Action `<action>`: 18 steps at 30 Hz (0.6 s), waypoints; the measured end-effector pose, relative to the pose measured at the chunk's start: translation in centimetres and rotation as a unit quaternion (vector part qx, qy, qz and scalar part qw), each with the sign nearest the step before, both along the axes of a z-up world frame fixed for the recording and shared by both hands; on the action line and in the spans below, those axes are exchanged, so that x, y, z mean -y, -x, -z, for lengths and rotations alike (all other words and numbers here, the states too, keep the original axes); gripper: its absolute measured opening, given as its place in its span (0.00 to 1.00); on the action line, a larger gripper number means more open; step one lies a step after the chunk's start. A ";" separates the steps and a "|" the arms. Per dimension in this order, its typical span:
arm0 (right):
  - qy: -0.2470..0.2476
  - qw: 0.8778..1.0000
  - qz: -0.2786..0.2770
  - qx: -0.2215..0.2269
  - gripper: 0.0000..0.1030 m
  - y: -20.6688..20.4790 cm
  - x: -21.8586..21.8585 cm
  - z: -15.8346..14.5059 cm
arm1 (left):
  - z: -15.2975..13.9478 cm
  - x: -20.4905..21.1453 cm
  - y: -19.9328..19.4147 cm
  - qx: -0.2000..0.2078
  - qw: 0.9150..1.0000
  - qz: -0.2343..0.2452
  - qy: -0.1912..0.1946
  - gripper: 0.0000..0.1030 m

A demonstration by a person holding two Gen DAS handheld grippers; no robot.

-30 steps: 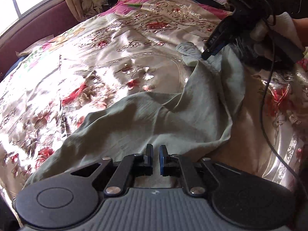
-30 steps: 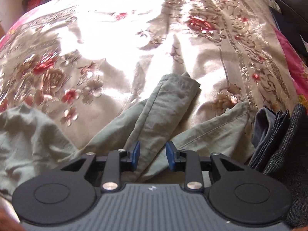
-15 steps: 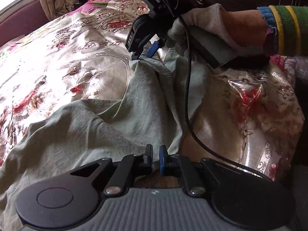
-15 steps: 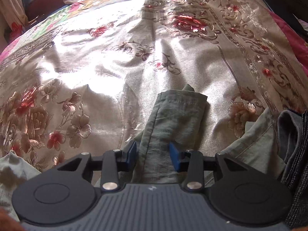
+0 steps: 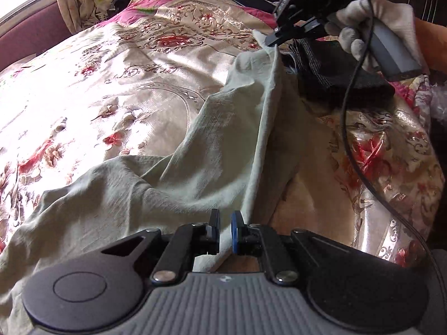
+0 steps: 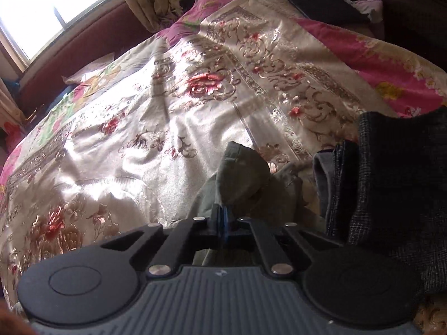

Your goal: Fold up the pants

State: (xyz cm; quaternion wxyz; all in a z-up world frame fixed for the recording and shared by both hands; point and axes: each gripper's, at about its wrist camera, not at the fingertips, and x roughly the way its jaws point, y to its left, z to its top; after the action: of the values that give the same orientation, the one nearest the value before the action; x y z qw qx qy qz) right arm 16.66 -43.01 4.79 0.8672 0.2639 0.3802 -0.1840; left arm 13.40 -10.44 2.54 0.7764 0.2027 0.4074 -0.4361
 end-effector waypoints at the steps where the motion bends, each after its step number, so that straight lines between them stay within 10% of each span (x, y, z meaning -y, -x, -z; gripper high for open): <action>1: 0.006 1.000 0.010 0.008 0.02 1.1 0.3 -0.6 | 0.0 0.2 0.0 0.000 1.000 0.002 0.002 0.24; 7: -0.012 0.997 0.031 -0.068 0.11 2.6 2.3 4.5 | 0.6 1.8 0.7 0.006 1.000 0.025 -0.002 0.24; 18: -0.104 0.990 0.080 -0.043 0.40 7.9 1.9 6.8 | 1.2 3.1 1.9 0.007 0.999 0.052 -0.013 0.24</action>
State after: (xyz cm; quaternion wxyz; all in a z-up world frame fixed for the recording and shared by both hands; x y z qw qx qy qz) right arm 8.77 -44.96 -2.00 0.8005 0.3743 0.4116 -0.2229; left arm 11.52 -13.52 1.37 0.7526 0.2363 0.3966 -0.4696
